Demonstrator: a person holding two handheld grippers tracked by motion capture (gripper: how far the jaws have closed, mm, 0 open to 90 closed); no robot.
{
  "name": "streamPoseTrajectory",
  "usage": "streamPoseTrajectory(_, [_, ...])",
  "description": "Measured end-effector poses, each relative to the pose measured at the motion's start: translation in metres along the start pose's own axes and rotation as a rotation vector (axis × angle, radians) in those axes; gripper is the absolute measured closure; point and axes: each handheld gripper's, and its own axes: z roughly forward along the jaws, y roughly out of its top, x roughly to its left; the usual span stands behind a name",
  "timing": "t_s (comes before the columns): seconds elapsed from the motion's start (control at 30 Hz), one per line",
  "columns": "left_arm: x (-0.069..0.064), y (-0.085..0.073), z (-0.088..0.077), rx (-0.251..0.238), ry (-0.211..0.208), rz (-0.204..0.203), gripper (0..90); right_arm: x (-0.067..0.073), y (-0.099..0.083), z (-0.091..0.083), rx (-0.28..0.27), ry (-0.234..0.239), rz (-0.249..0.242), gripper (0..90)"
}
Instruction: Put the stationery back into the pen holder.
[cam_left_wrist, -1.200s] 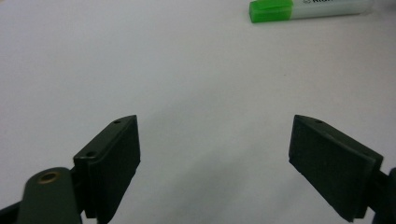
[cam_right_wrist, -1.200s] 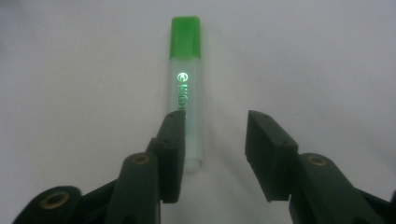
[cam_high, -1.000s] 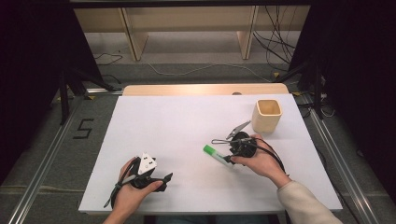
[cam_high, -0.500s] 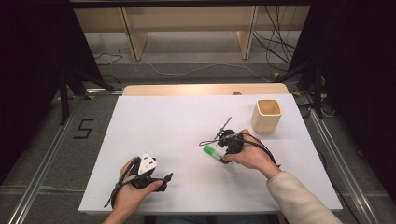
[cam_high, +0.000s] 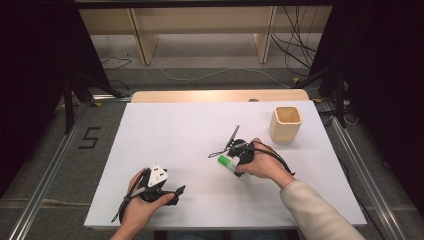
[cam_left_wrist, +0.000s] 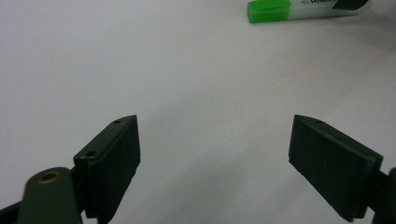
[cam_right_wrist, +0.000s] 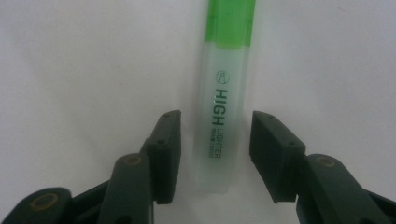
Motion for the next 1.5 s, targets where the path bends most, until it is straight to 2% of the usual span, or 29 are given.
streamPoseTrajectory(0.27, [-0.001, 0.0, 0.001, -0.001, -0.001, -0.001, 16.4, 0.0, 0.003, 0.004, 0.03, -0.008, -0.012, 55.4])
streamPoseTrajectory(1.5, [-0.002, 0.0, 0.001, -0.003, -0.011, 0.006, 16.4, -0.001, 0.008, 0.011, 0.085, -0.001, 0.044, 65.2])
